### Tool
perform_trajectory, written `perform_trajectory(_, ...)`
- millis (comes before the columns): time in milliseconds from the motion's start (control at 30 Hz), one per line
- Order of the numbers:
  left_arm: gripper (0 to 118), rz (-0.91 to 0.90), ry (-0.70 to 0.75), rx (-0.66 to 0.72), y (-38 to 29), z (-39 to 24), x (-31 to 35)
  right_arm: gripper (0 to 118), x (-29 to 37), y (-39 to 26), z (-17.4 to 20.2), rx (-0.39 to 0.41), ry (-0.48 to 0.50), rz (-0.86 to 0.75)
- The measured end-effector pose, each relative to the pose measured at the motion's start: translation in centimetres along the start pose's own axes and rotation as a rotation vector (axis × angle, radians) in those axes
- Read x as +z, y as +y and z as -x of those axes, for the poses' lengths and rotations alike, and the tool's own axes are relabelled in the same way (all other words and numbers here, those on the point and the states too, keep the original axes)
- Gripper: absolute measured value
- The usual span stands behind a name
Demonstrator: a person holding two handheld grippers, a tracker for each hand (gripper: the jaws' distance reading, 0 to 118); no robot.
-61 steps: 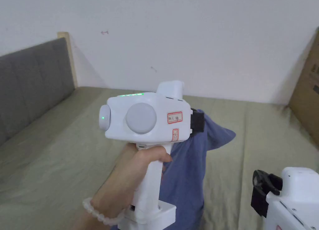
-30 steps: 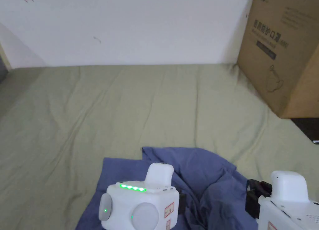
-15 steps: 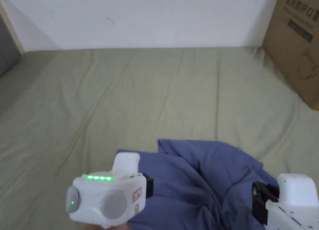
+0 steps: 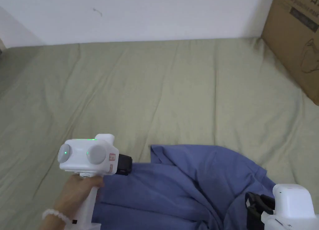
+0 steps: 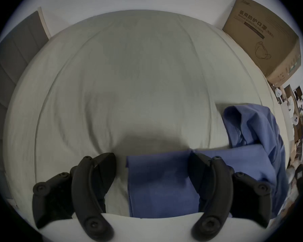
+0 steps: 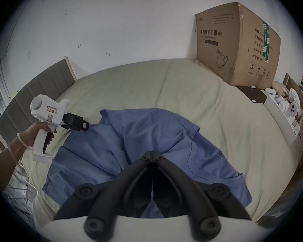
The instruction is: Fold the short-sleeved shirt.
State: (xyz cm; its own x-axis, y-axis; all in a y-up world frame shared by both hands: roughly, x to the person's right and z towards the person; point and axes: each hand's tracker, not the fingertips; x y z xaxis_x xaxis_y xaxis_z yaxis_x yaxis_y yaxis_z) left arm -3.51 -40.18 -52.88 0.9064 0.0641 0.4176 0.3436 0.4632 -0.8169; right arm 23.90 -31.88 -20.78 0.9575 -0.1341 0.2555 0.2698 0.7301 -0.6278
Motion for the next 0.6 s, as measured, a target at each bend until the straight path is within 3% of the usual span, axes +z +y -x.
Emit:
perform_trajectory(33, 80, 0.013, 0.033, -0.015, 0.2, -0.5, 0.5, 0, -0.1, -0.2, -0.1, -0.001, -0.003, 0.007)
perform_trajectory(167, 17, -0.028, 0.102, -0.029, -0.3, -1.5, 2.0, 0, -0.6, -0.7, -0.5, -0.035, -0.003, 0.034)
perform_trajectory(200, 10, -0.031, 0.101, -0.037, -0.4, -1.5, 2.2, 0, -0.7, -0.8, -0.6, -0.043, -0.002, 0.042)
perform_trajectory(333, 7, -0.027, 0.075, -0.023, -0.3, -1.5, 4.7, 0, -1.1, 1.1, -1.2, -0.061, 0.089, 0.096)
perform_trajectory(367, 7, -0.05, 0.055, -0.032, -0.3, -1.5, 6.0, 0, -1.4, 2.5, -1.5, -0.024, 0.135, 0.109)
perform_trajectory(467, 7, -0.124, 0.006, -0.004, -0.4, -0.9, 9.5, 0, -3.3, 7.2, -2.2, 0.061, 0.142, 0.109)
perform_trajectory(533, 7, -0.183, -0.02, 0.014, -0.8, -0.8, 11.7, 0, -5.8, 10.2, -2.7, 0.076, 0.148, 0.074)
perform_trajectory(567, 7, -0.185, -0.03, 0.021, -1.0, -0.8, 12.4, 6, -7.6, 11.7, -2.8, 0.106, 0.15, 0.102)
perform_trajectory(600, 7, -0.195, -0.03, 0.026, -1.4, -0.9, 13.1, 28, -9.8, 13.1, -3.0, 0.144, 0.143, 0.157)
